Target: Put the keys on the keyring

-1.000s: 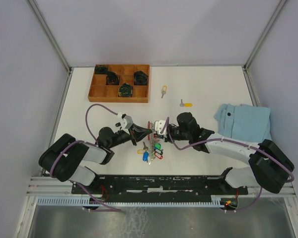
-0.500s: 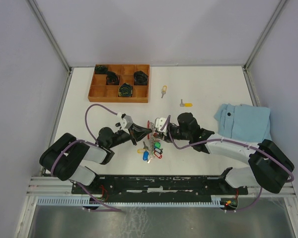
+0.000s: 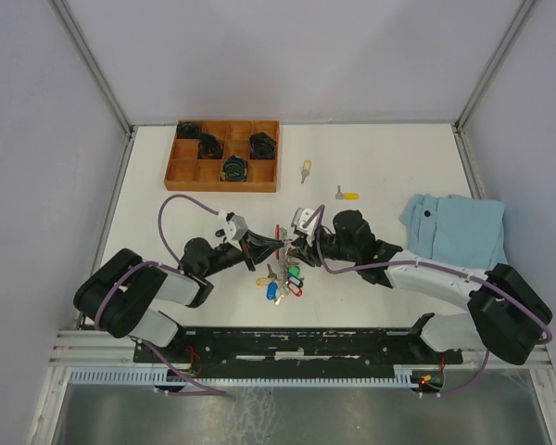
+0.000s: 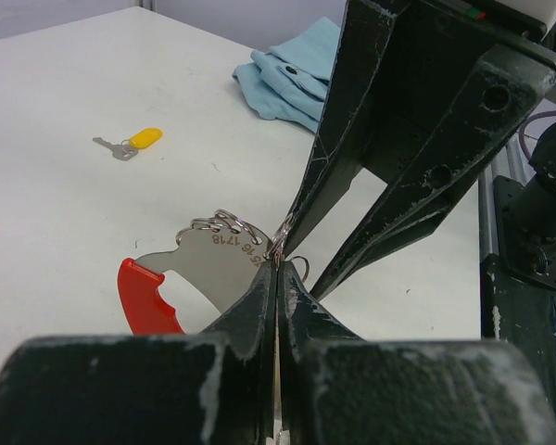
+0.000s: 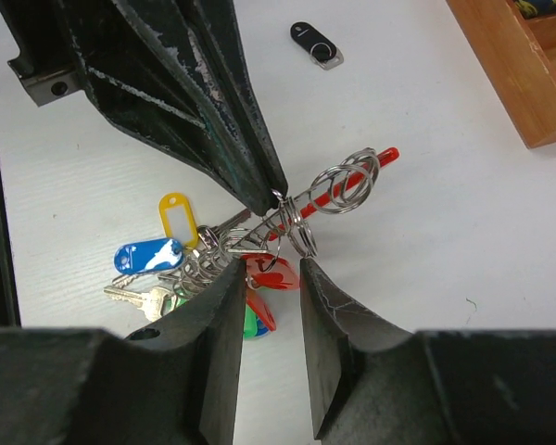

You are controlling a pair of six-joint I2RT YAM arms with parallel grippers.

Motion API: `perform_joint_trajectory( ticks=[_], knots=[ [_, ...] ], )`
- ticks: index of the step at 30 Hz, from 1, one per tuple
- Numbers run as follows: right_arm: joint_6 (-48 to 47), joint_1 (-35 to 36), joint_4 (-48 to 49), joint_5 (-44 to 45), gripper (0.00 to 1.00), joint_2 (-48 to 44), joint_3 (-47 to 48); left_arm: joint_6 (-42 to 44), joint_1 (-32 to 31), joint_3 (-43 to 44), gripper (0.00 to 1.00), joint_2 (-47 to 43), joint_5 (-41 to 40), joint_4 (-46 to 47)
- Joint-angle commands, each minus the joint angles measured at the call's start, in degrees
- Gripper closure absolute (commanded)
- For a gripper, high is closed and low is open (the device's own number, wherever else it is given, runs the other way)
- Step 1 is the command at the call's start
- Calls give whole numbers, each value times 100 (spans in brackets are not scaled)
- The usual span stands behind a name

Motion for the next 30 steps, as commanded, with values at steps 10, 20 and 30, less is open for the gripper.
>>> perform_joint_trajectory(
  ticks=[10, 20, 30],
  knots=[
    [961, 25, 653, 506, 67, -166, 47, -105, 15, 25, 97, -4, -73, 607],
    [926, 29, 690, 236, 83, -40, 63, -145, 11, 25, 97, 11, -104, 636],
    [329, 39, 130, -143, 99, -1, 83, -278, 15, 14, 97, -18, -284, 617]
  ],
)
